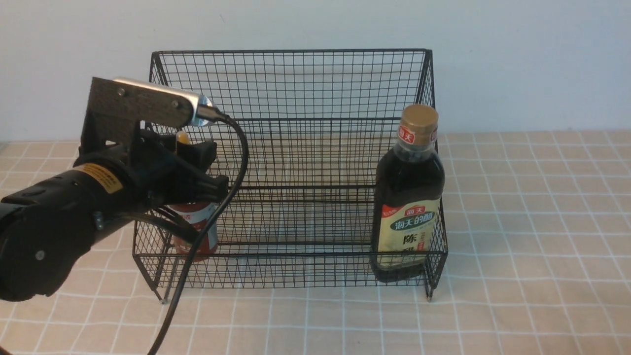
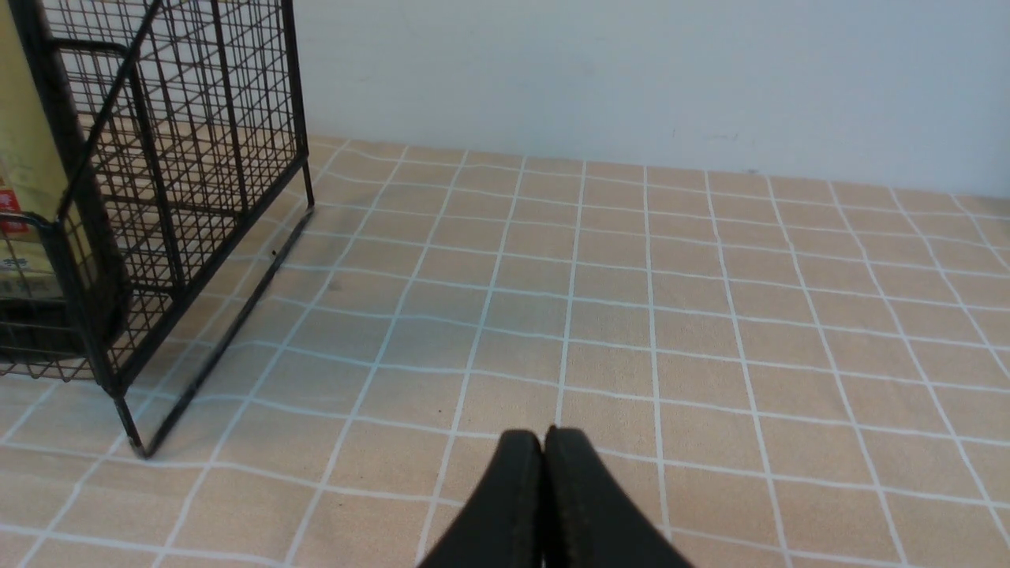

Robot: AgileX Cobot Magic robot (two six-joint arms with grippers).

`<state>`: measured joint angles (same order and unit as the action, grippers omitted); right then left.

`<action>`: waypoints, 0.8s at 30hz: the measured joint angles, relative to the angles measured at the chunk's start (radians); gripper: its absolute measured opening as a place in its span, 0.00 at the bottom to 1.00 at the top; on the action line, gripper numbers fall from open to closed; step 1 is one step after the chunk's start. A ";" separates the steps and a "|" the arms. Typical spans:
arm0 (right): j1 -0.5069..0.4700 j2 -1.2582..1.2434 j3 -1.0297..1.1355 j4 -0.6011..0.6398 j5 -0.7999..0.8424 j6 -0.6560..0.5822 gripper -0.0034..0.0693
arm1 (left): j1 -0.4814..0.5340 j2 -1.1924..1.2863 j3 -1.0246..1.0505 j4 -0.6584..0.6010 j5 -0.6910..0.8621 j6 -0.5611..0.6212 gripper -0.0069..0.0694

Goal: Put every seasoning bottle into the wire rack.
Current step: Use the left arm to put the condiment bottle back on the shelf

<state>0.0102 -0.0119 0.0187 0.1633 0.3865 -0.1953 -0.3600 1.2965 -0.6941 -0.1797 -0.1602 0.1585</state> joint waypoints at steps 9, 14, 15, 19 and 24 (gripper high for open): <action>0.000 0.000 0.000 0.000 0.000 0.000 0.03 | 0.000 0.043 0.000 0.000 0.042 0.000 0.42; 0.000 0.000 0.000 0.000 0.000 0.000 0.03 | 0.000 0.062 0.000 0.000 0.062 0.000 0.42; 0.000 0.000 0.000 0.000 0.000 0.000 0.03 | 0.000 0.063 0.000 0.000 0.066 0.000 0.42; 0.000 0.000 0.000 0.000 0.000 0.000 0.03 | 0.000 0.065 0.000 0.000 0.075 0.000 0.44; 0.000 0.000 0.000 0.000 0.000 0.000 0.03 | 0.000 0.063 -0.007 -0.020 0.096 0.000 0.59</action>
<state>0.0102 -0.0119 0.0187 0.1633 0.3865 -0.1953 -0.3600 1.3595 -0.7006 -0.2001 -0.0646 0.1585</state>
